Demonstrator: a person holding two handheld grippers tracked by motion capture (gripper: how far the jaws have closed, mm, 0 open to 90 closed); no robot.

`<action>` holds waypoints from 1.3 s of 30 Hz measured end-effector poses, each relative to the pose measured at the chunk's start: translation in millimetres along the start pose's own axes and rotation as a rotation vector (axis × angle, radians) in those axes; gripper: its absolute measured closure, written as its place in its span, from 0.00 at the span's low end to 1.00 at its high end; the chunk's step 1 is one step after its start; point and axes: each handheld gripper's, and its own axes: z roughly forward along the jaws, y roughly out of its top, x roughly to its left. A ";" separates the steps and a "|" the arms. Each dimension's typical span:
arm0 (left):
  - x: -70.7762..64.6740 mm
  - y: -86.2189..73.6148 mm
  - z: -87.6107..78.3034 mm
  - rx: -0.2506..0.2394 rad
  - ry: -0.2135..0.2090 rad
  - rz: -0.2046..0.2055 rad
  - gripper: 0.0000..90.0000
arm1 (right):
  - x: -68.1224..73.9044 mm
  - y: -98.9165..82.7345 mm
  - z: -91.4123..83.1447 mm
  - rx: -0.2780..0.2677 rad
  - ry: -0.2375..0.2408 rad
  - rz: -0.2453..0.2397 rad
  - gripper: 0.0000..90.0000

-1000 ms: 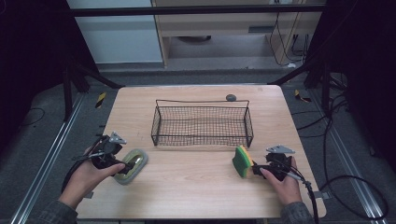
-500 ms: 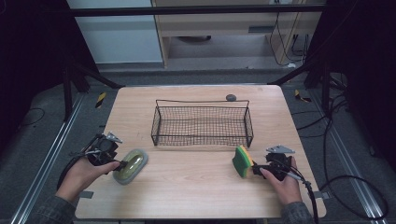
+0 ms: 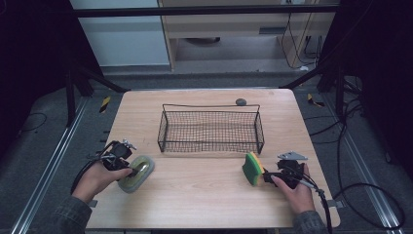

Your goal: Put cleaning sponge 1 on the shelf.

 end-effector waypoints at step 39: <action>-8.9 7.1 -31.5 -0.012 -0.041 0.164 0.78 | -0.2 0.2 0.1 0.000 0.001 -0.002 0.01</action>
